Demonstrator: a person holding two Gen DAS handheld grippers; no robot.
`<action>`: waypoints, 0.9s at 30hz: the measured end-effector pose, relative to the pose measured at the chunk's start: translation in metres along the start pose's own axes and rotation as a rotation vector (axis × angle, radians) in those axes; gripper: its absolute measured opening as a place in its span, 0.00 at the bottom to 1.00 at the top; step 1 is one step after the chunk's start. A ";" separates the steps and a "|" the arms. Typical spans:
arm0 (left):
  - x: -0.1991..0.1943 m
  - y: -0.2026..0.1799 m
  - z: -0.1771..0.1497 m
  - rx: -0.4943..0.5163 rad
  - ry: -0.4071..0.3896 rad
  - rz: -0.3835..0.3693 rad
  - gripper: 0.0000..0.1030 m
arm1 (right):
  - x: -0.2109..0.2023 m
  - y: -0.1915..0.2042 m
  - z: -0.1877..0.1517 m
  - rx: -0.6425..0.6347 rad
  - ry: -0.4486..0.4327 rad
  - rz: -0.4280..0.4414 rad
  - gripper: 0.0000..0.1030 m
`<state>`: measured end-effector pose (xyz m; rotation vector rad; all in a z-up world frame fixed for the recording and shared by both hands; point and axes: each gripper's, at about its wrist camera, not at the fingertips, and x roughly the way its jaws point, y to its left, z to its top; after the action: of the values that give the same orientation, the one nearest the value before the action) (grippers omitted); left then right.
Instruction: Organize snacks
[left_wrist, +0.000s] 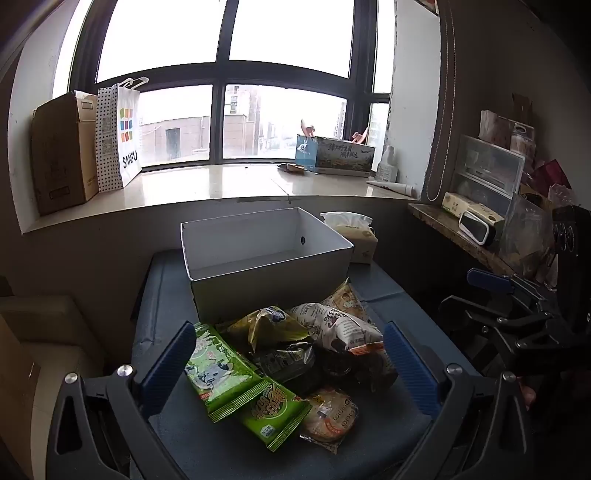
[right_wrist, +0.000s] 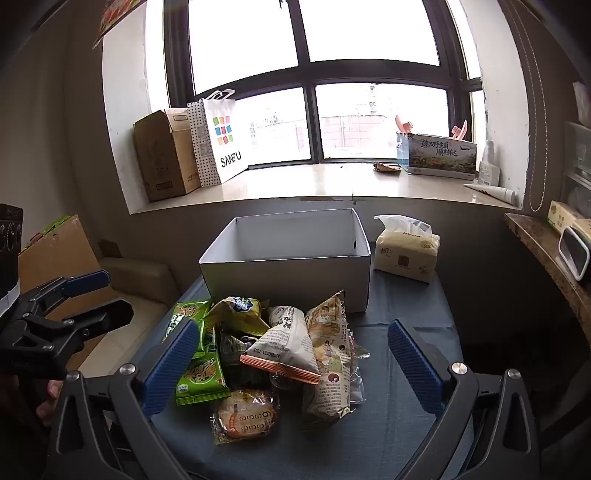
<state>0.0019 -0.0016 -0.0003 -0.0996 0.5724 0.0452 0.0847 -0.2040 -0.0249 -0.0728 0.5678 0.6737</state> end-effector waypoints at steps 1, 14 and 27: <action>0.001 -0.001 0.000 0.008 -0.002 0.006 1.00 | 0.000 0.000 0.000 0.004 0.006 0.003 1.00; 0.000 0.001 -0.003 -0.010 -0.006 -0.015 1.00 | -0.001 -0.001 -0.001 0.006 0.001 -0.001 1.00; 0.001 0.001 -0.003 -0.009 0.002 -0.016 1.00 | -0.001 0.000 0.000 0.004 0.001 0.000 1.00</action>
<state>0.0009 -0.0010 -0.0029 -0.1129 0.5731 0.0325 0.0840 -0.2047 -0.0240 -0.0691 0.5698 0.6729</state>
